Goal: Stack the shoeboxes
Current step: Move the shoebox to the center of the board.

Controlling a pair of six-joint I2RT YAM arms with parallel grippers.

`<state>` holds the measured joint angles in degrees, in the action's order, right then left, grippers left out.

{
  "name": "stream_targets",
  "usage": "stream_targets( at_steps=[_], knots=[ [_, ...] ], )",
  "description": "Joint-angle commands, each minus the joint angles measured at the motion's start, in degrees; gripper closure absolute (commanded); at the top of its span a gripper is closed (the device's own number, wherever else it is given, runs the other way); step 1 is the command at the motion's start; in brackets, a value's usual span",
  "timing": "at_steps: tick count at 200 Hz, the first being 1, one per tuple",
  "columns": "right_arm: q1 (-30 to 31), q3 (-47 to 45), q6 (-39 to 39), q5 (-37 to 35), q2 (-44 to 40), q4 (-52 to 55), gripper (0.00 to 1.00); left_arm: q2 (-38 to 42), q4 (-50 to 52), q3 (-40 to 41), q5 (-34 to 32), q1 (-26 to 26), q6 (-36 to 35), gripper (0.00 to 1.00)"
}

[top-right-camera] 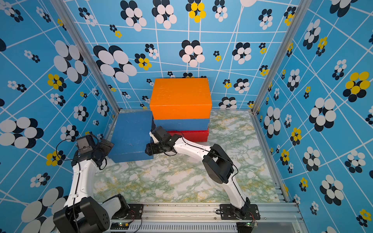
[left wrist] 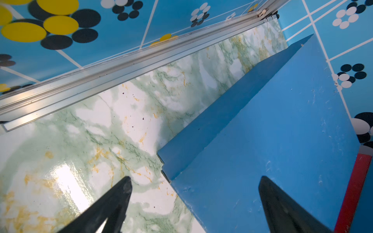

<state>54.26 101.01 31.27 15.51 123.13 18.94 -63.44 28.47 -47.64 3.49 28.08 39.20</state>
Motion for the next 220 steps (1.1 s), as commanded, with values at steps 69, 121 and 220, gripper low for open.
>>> stream_targets(
  at_steps=[69, 121, 220],
  knots=[
    [0.49, 6.30, -0.06, -0.02, 3.75, 3.63, 0.28, -4.60, -6.35, -0.42, 2.22, 0.35, 1.13, 0.06],
    [0.86, 6.83, 0.38, -0.06, 4.31, 3.37, 0.29, -6.44, -7.48, -1.05, 3.56, 0.37, 0.61, 0.18],
    [0.85, 10.17, -2.67, -0.35, 5.35, 4.80, 0.29, -3.89, -7.75, 3.98, 5.37, -1.06, 0.83, 0.30]
  ],
)
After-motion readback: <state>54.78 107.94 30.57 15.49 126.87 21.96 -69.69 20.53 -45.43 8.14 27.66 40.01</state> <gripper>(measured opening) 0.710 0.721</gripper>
